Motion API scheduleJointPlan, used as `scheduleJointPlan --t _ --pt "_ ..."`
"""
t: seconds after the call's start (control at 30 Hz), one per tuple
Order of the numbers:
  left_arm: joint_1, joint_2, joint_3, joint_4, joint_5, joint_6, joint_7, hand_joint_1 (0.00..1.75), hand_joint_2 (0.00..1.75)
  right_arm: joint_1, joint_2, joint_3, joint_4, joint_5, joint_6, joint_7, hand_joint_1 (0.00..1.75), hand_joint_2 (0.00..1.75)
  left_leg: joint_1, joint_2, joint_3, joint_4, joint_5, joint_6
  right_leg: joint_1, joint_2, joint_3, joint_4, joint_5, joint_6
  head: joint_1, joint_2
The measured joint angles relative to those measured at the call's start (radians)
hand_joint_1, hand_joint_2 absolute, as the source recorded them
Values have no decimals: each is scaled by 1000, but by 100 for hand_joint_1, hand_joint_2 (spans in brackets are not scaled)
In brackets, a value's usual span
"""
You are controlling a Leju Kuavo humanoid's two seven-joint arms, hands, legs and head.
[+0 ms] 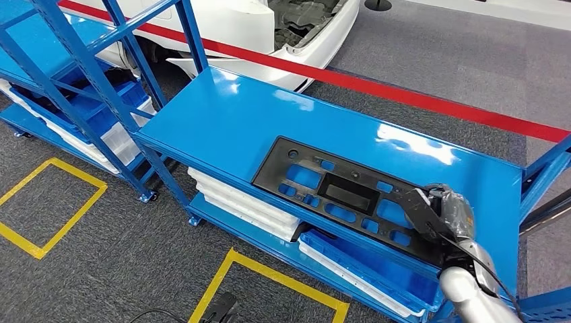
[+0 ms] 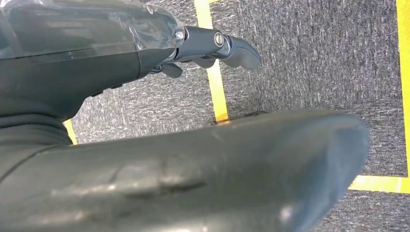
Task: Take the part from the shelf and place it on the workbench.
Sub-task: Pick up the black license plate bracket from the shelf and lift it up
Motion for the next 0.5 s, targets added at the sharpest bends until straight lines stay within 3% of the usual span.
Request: scheduleJointPlan --t 0.2,0.5 --pt "3 0 0 0 0 7 -14 0 0 17 -2 -21 -67 113 -116 -39 175 175 0 0 0 0 0 0 0 0 0 0 0 0 0 0" --pt "4 0 0 0 0 11 -18 0 0 41 -2 -36 -112 152 -147 -55 175 175 1 0 11 0 -3 -2 1 0 10 0 -2 0 0 0"
